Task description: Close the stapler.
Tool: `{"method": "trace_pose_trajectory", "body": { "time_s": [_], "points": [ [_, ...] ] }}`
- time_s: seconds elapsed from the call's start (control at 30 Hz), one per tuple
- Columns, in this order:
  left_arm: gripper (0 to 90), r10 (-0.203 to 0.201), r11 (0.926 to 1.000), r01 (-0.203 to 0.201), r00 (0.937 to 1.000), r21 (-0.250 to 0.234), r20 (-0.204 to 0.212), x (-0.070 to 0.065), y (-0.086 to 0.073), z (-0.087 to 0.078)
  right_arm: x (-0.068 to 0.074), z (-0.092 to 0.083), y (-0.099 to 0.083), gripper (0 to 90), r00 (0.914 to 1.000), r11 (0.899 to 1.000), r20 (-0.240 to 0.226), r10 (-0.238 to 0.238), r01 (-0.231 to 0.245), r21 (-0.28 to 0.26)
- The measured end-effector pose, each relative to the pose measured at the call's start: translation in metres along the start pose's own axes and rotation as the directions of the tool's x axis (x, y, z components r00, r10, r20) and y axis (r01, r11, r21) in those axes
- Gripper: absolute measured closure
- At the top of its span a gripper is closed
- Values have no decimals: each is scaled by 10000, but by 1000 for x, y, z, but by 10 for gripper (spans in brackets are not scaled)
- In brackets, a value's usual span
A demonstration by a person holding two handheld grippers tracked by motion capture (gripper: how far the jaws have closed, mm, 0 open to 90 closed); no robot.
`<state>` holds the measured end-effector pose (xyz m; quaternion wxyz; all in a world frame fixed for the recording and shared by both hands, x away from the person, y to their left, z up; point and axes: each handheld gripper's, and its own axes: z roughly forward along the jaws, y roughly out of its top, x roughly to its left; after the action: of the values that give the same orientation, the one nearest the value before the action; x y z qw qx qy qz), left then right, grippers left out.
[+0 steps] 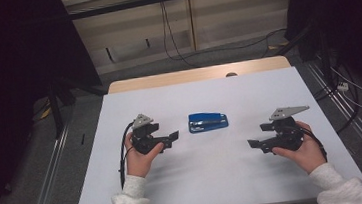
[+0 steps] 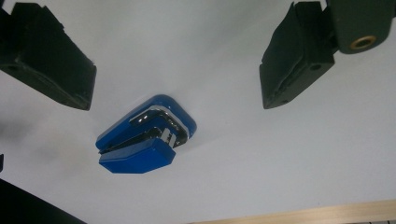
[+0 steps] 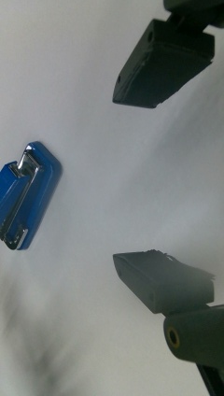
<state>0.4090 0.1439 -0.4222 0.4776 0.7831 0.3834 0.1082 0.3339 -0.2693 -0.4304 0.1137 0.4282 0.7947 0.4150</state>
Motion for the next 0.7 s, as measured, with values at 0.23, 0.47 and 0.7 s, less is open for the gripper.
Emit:
{"method": "trace_pose_trajectory", "body": {
  "time_s": [0.23, 0.47, 0.7],
  "points": [
    [97, 40, 9998, -40, 10000, -181, -29, 2, -1, -10, 4, -10, -6, 181, 10000, 10000, 4, -89, 89, -36],
    [90, 8, 9998, -7, 10000, -182, 19, 3, -6, -21, 7, -19, -12, 171, 9998, 9998, 6, -195, 195, 70],
    [78, -34, 9996, 35, 10000, -272, 42, 5, -14, -30, 6, -23, -15, 168, 10000, 10000, -18, -70, 70, 33]
  ]
}}
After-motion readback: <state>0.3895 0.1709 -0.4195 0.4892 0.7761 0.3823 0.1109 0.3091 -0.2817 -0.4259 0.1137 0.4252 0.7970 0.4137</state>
